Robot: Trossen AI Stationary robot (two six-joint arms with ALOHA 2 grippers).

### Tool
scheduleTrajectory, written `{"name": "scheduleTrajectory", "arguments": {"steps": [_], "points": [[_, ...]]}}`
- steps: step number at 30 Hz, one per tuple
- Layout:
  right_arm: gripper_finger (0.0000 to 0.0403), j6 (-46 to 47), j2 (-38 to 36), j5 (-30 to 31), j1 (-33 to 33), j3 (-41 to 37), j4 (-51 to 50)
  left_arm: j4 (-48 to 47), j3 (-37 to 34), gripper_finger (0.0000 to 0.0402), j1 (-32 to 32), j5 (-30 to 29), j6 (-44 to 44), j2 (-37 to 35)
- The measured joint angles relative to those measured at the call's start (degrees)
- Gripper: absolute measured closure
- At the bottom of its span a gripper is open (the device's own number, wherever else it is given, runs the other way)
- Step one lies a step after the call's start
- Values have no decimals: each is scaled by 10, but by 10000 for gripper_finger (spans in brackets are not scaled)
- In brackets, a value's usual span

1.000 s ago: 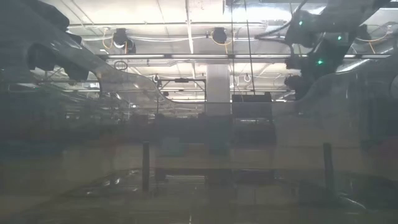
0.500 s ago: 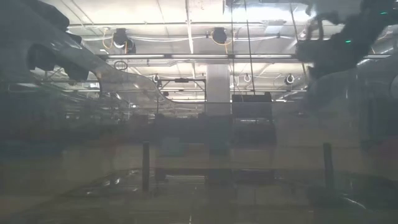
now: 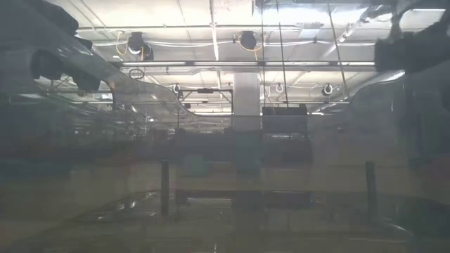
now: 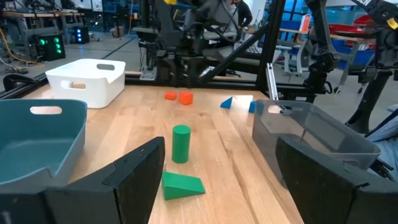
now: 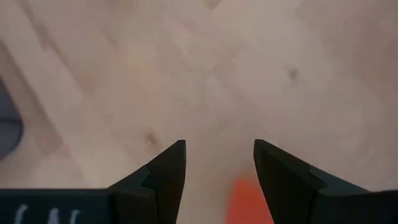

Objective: Sort & place blocks by color
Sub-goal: Put the bottom right orange block into the yellow bin

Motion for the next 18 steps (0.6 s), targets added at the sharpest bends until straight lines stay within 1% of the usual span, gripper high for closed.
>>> {"name": "scheduleTrajectory", "arguments": {"steps": [5,10,15,18], "points": [[246,53,36,-2,37,0,-33,0,0,94,0,0,0,0],[263,72,71,1,57,1,-56,0,0,94,0,0,0,0],[264,74,85,-45,58,0,-61,0,0,94,0,0,0,0],[258,74,90,-45,62,0,-62,0,0,94,0,0,0,0]]}}
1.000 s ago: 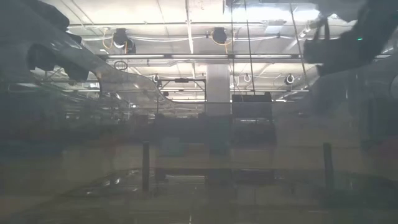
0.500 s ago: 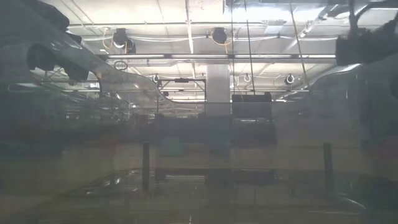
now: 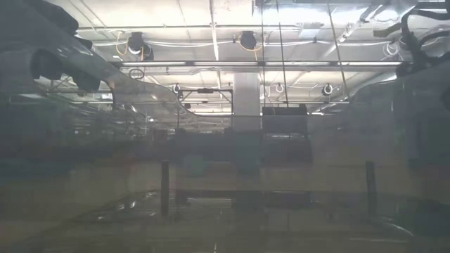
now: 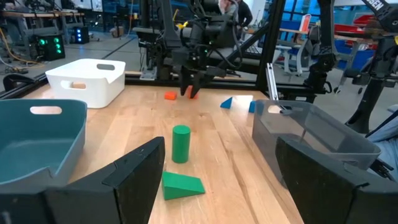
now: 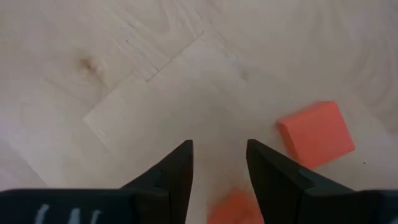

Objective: Sort & place blocks by color
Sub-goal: Put the bottom right orange block into the yellow bin

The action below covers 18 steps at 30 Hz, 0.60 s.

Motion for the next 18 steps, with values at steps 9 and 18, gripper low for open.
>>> {"name": "scheduleTrajectory", "arguments": {"steps": [9,18], "points": [[220,-51,-1,15,0,0,3,0,0,94,0,0,0,0],[210,-41,-1,33,-13,0,-5,0,0,94,0,0,0,0]]}}
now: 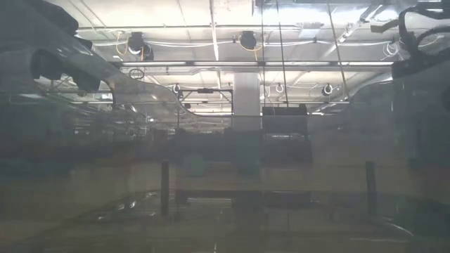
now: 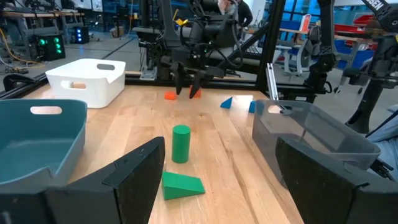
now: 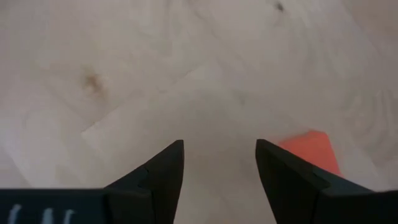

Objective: Sort & place blocks by color
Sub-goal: Put the bottom right orange block into the yellow bin

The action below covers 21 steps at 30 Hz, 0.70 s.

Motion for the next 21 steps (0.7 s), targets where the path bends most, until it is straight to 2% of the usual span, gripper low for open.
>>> {"name": "scheduleTrajectory", "arguments": {"steps": [7,21], "points": [[187,-8,0,-16,-22,0,-123,0,0,94,0,0,0,0],[147,-97,-2,-33,-76,0,-114,0,0,94,0,0,0,0]]}}
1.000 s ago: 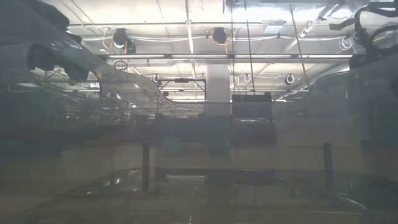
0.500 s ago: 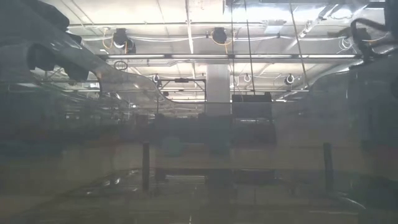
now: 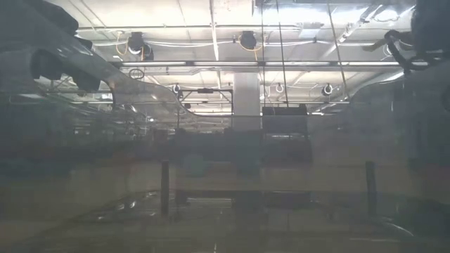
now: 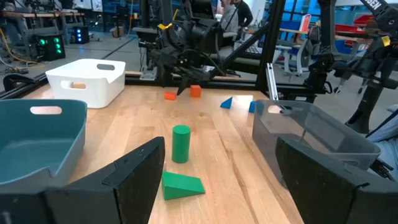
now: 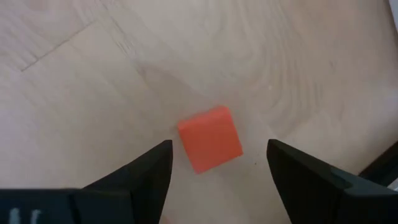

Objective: Sort & place blocks by color
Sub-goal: Put the bottom right orange block into the yellow bin

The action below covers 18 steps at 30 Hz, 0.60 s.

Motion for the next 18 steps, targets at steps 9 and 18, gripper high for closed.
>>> {"name": "scheduleTrajectory", "arguments": {"steps": [9,18], "points": [[150,-41,-2,-39,-42,-48,68,0,0,94,0,0,0,0],[180,-29,-1,-53,-48,-83,102,0,0,94,0,0,0,0]]}}
